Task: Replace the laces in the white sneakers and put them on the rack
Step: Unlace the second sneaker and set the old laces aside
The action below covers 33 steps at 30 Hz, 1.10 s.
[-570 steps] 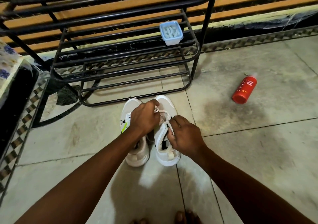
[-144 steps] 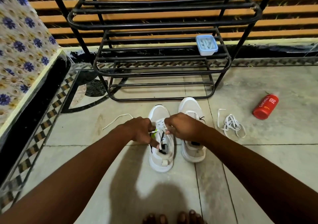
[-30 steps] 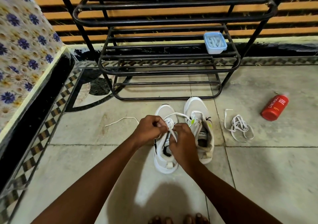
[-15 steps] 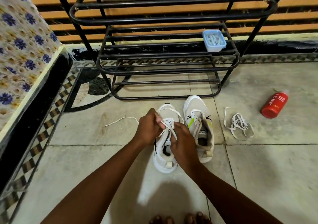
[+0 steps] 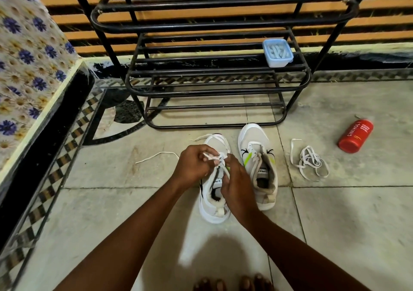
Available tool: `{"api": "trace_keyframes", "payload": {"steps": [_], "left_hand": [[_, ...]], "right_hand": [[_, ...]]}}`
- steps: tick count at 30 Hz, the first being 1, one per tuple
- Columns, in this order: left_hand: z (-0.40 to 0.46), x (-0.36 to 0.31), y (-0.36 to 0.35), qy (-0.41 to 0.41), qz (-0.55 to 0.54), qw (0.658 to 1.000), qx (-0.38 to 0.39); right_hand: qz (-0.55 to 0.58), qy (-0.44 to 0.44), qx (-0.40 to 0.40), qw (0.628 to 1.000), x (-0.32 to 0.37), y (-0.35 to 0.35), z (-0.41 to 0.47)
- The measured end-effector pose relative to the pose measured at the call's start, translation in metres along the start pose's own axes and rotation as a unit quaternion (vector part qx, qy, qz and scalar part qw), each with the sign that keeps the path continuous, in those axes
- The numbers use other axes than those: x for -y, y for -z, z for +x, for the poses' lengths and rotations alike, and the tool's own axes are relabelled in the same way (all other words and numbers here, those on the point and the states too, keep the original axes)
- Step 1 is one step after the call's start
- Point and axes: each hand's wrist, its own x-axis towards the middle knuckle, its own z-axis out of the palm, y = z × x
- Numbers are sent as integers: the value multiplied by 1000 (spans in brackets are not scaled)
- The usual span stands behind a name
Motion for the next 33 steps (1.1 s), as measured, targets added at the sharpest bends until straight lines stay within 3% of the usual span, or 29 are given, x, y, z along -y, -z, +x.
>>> {"api": "trace_keyframes", "payload": {"steps": [2,4,7,10,12,14,15,17,19,22,25,28,31,33], "left_hand": [[3,-6,-1,-66,154,986,1],[6,-14,-8,-89,187,978,-30],[5,-17,-20,-56,87,991,-90],[2,-19,-13,-45,82,974,-204],[10,-24,-3,2,-30,960,-278],[17,-31,5,53,-177,951,-247],[17,-32,8,36,-200,959,-198],[14,-28,13,-42,-106,990,-81],[9,-26,15,-91,58,994,-8],[6,-21,14,-128,261,955,59],[5,-11,12,-178,353,913,101],[1,-11,7,-165,339,925,45],[2,-17,3,-211,449,865,-76],[9,-24,14,-227,413,869,-150]], "right_hand": [[2,-2,-2,1000,1,-1,0],[0,-7,1,1000,2,-2,1],[-8,-24,7,1000,4,-1,0],[-5,-35,7,999,5,0,0],[-9,-40,13,999,5,-1,1],[-8,-41,10,999,5,-2,2],[-4,-44,9,999,5,-2,2],[1,-49,9,999,5,-2,2],[4,-50,8,999,4,-2,1],[12,-61,15,998,5,-2,2],[2,-50,20,999,5,-1,3],[-13,-39,20,999,5,-3,4],[-11,-61,22,998,3,-6,6],[-12,-65,24,998,3,-6,6]]}}
